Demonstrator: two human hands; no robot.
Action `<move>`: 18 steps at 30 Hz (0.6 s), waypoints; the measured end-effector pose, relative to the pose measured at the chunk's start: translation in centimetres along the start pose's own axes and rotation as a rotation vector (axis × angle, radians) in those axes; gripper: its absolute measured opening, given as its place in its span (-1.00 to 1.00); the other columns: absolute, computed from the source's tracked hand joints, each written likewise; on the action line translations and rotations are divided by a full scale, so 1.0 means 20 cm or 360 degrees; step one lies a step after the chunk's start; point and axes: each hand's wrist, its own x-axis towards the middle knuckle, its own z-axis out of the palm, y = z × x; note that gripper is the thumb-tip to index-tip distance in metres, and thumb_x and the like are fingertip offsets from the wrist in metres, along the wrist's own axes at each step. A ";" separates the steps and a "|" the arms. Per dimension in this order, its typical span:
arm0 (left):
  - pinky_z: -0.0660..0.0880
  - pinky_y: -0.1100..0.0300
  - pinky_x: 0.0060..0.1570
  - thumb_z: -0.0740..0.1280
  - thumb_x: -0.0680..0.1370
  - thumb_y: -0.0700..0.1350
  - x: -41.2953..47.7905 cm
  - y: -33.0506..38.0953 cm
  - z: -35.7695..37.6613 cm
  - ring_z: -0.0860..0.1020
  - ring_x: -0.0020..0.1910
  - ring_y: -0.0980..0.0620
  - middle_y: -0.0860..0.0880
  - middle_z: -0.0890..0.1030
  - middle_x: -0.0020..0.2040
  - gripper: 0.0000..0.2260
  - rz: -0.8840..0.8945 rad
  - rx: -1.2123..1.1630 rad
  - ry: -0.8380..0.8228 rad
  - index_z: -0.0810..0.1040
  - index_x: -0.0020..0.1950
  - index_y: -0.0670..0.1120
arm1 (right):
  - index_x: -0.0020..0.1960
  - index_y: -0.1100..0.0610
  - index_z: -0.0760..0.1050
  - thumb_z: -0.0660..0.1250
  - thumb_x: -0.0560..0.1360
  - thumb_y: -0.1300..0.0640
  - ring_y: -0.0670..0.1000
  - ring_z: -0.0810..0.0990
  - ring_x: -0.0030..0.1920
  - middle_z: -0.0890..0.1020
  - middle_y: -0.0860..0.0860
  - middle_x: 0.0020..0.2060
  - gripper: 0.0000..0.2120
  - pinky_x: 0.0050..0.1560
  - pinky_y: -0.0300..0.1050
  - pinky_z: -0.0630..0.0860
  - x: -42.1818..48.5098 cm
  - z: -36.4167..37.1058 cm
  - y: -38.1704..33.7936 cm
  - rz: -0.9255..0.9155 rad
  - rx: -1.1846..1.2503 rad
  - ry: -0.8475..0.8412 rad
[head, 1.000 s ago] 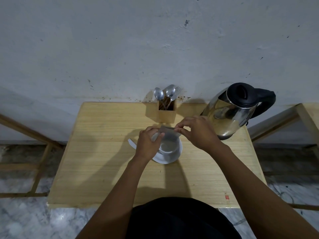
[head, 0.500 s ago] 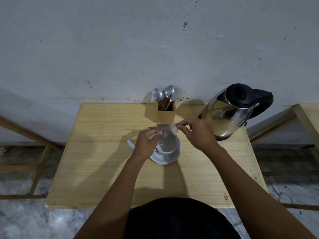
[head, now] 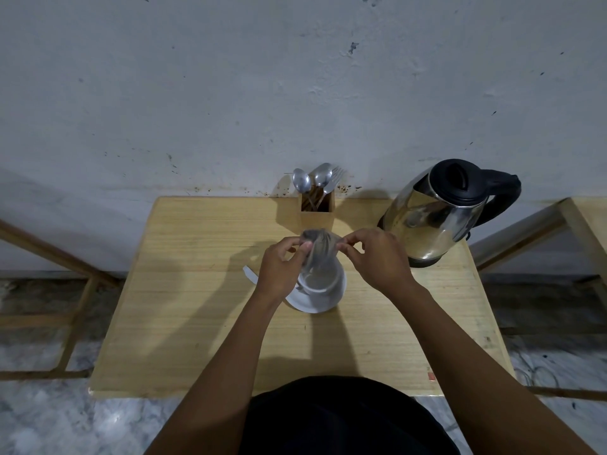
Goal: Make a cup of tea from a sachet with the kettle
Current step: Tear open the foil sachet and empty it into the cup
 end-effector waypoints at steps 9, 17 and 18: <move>0.45 0.49 -0.18 0.33 0.55 -0.08 0.00 0.00 0.00 0.56 -0.13 0.22 0.11 0.65 -0.12 -0.88 0.0051 -0.0028 0.0076 0.64 0.03 -0.03 | -0.04 -0.11 0.65 0.34 0.53 -0.11 -0.20 0.41 -0.15 0.69 -0.20 -0.07 -0.85 0.03 -0.14 0.20 -0.01 -0.01 0.00 -0.0018 -0.0140 0.0006; 0.45 0.46 -0.13 0.33 0.55 -0.08 0.00 0.00 -0.01 0.56 -0.05 0.14 0.10 0.65 -0.07 -0.88 0.0076 -0.0026 0.0074 0.63 0.03 -0.02 | 0.00 -0.11 0.65 0.32 0.54 -0.09 -0.11 0.55 -0.02 0.69 -0.19 -0.05 -0.85 0.09 -0.11 0.24 -0.03 -0.02 0.00 -0.0010 -0.0197 0.0073; 0.45 0.43 -0.12 0.33 0.55 -0.08 -0.01 0.00 -0.01 0.57 -0.04 0.13 0.08 0.65 -0.07 -0.88 0.0068 -0.0010 0.0073 0.63 0.03 -0.03 | 0.00 -0.11 0.65 0.32 0.54 -0.10 -0.12 0.54 -0.03 0.69 -0.19 -0.05 -0.85 0.09 -0.11 0.23 -0.03 -0.01 0.00 -0.0010 -0.0197 0.0063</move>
